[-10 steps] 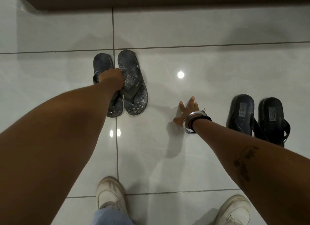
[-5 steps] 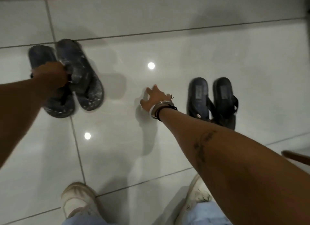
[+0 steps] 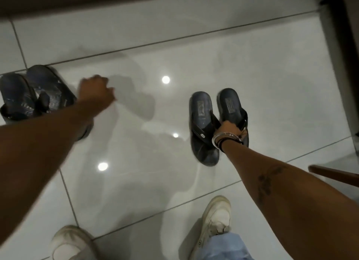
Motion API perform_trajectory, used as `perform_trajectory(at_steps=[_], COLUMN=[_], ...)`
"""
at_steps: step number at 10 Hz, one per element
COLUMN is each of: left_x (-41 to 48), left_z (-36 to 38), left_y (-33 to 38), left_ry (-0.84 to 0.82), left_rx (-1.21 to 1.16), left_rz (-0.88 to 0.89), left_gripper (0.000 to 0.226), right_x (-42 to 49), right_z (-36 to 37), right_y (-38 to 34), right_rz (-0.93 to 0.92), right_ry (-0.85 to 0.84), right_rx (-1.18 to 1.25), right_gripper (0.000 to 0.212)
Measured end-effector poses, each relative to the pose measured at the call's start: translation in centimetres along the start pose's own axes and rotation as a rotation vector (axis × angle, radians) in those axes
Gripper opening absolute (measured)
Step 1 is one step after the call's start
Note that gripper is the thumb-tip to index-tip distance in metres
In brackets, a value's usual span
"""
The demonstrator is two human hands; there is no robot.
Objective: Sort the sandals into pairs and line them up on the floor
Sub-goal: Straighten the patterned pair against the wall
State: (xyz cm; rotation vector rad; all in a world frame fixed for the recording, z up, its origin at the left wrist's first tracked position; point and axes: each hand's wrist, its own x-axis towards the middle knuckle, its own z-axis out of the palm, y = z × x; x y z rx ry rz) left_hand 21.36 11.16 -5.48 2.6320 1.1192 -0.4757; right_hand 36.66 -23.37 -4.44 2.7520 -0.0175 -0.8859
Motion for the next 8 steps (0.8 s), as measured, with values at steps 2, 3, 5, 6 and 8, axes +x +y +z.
perform_trajectory(at_steps=[2,3,5,6,8], left_x=[-1.6,-2.3,-2.1,-1.9,-1.8], left_z=[5.6,7.9,8.0,7.7,6.5], left_y=[7.4,6.7,7.0,7.3,7.3], left_ry=[-0.336,-0.286,-0.268,-0.245,-0.269], left_rx=[-0.01,0.003,0.024,0.017,0.023], left_rz=[-0.016,0.007,0.02,0.008,0.012], left_gripper=[0.06,0.067,0.067,0.065,0.062], right_x=[1.9,4.2,6.5,6.8,7.2], right_z=[-1.3,-3.7,-7.1,-7.2,-7.2], right_y=[-2.5,-6.6,-12.8,-13.6,-13.7], right_rz=[-0.135,-0.216,-0.278,-0.275,-0.278], right_ry=[0.122,0.227,0.29,0.304,0.34], right_rx=[0.087,0.157,0.216,0.183,0.145], right_gripper=[0.022,0.027,0.011,0.011,0.018])
